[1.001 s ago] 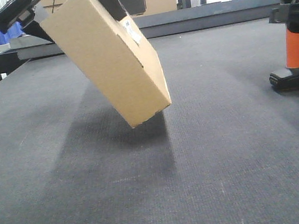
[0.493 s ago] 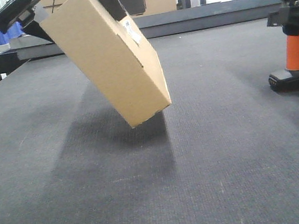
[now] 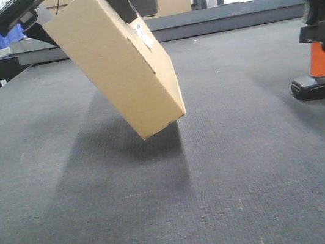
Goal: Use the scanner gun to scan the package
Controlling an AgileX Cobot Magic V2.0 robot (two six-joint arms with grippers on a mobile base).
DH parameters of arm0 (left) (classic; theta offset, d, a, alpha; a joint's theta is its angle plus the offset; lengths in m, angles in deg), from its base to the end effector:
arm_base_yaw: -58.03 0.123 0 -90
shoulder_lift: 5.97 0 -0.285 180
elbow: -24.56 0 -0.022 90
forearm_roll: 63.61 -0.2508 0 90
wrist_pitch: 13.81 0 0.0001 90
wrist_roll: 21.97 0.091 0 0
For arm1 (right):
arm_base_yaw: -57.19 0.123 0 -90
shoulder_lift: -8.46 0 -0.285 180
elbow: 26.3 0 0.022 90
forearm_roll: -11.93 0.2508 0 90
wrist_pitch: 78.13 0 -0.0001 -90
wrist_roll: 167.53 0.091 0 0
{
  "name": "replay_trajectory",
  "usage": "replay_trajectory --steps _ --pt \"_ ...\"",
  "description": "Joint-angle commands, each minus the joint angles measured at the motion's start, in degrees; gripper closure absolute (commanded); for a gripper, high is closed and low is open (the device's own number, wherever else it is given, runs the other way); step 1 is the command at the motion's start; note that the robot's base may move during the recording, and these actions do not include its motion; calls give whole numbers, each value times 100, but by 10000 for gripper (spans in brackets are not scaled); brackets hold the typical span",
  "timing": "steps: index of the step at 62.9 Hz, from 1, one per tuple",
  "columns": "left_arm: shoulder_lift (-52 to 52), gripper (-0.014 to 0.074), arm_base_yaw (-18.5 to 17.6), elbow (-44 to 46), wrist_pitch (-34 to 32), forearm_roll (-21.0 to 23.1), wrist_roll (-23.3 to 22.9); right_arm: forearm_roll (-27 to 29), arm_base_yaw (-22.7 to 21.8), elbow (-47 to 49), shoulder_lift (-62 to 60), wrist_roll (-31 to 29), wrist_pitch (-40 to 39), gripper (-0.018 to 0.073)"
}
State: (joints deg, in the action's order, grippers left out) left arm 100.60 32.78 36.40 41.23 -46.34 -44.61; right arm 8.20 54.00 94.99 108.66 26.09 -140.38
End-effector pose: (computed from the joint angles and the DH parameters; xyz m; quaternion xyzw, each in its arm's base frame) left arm 0.3334 -0.1817 0.3221 -0.0292 0.9554 -0.2337 0.1783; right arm 0.2514 -0.0088 0.1667 0.0790 0.7430 0.0718 0.6607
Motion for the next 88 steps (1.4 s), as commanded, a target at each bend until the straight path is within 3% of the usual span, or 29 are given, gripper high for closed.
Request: replay_trajectory --steps 1,10,15,27,34,42,57,68,88 --pt "-87 707 66 27 -31 21 6 -64 -5 -271 -267 -9 -226 81" --pt "-307 707 307 27 134 -278 6 -64 -5 -667 -665 -9 -226 83" --pt "-460 707 449 27 367 -751 6 -98 -5 -880 -888 -9 -226 83" --pt "-606 707 726 27 1474 -2410 17 -328 -5 -1255 -1434 -9 -30 83" --pt "-606 707 738 27 1493 -3100 164 -468 -5 -1294 -1707 -9 200 83" --pt "-595 707 851 27 1493 -2961 885 -597 -5 -1294 -2053 -9 465 83" --pt "-587 707 1526 27 1472 -1726 1177 -597 -5 -1294 -2779 -9 1504 83" --pt "-548 707 1535 27 1343 -1798 1176 -597 -5 -1294 -2978 -9 1824 83" --pt "-314 707 1535 14 1387 -2338 1042 -597 -5 -1294 -2978 -9 1824 83"
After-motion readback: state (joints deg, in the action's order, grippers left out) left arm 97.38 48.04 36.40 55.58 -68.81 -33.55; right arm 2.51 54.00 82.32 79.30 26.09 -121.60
